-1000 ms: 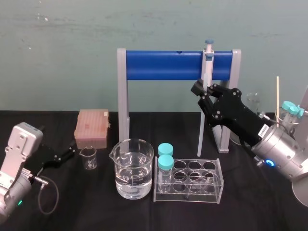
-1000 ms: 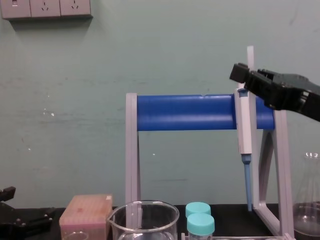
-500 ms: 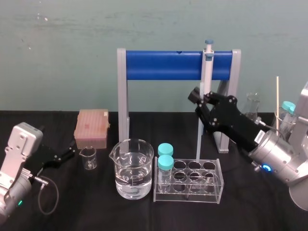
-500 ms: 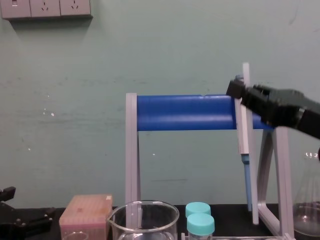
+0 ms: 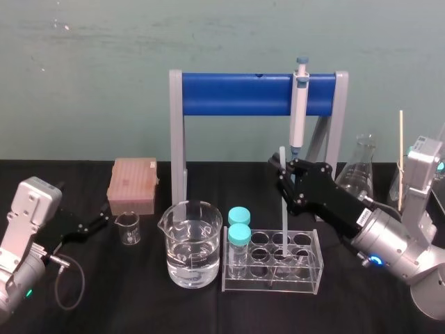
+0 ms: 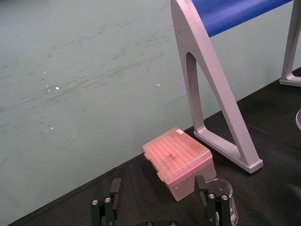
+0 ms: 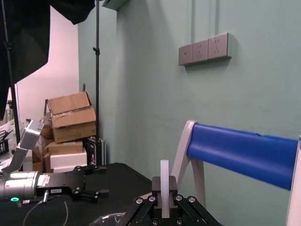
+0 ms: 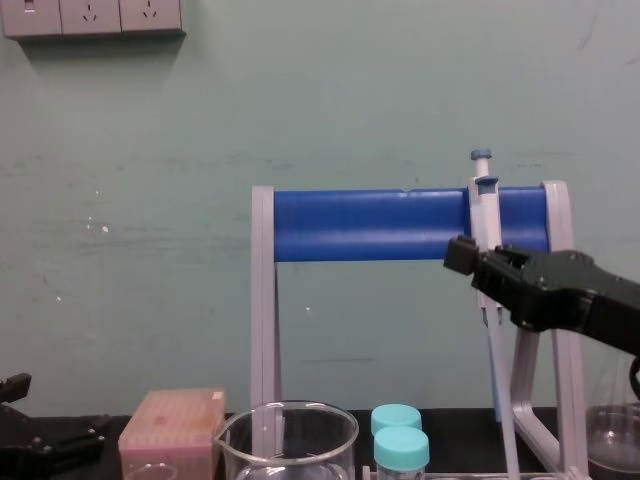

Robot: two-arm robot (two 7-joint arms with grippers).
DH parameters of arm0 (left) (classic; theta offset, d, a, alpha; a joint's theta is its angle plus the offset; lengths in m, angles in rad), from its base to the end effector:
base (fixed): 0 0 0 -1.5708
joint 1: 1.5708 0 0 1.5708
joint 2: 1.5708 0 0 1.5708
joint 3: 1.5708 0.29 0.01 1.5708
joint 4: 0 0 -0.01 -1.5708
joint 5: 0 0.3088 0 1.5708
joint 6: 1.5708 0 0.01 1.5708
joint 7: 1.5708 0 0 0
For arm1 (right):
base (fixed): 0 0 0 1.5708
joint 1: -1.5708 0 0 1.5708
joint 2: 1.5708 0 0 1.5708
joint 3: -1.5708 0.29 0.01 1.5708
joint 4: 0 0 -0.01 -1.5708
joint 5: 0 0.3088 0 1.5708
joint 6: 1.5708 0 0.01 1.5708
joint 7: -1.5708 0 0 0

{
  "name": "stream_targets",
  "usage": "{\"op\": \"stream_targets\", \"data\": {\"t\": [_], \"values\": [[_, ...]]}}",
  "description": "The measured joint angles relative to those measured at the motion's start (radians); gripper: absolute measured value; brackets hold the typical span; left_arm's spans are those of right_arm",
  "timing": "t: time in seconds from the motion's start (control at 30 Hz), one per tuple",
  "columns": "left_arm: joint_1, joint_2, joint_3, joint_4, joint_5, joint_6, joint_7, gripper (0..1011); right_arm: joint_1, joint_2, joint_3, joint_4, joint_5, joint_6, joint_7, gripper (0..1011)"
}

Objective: Pick up the stirring rod with one hand, then place it down.

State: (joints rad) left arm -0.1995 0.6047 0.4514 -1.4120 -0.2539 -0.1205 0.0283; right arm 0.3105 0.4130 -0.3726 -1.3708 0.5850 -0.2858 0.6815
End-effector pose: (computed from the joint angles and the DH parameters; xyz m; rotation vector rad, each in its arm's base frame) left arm 0.3581 0.0827 -0.3023 0.3045 -0.2850 1.2480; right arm 0.3999 -0.0392 -0.2673 0.2237 -0.1649 -0.6511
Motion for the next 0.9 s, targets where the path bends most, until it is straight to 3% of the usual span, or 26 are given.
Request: {"op": "stream_targets", "data": {"t": [0.9], "values": [[0.0, 0.0, 0.0, 0.0, 0.0, 0.0, 0.0, 1000, 0.031, -0.043, -0.032, 0.12, -0.043, 0.008, 0.001, 72]]}}
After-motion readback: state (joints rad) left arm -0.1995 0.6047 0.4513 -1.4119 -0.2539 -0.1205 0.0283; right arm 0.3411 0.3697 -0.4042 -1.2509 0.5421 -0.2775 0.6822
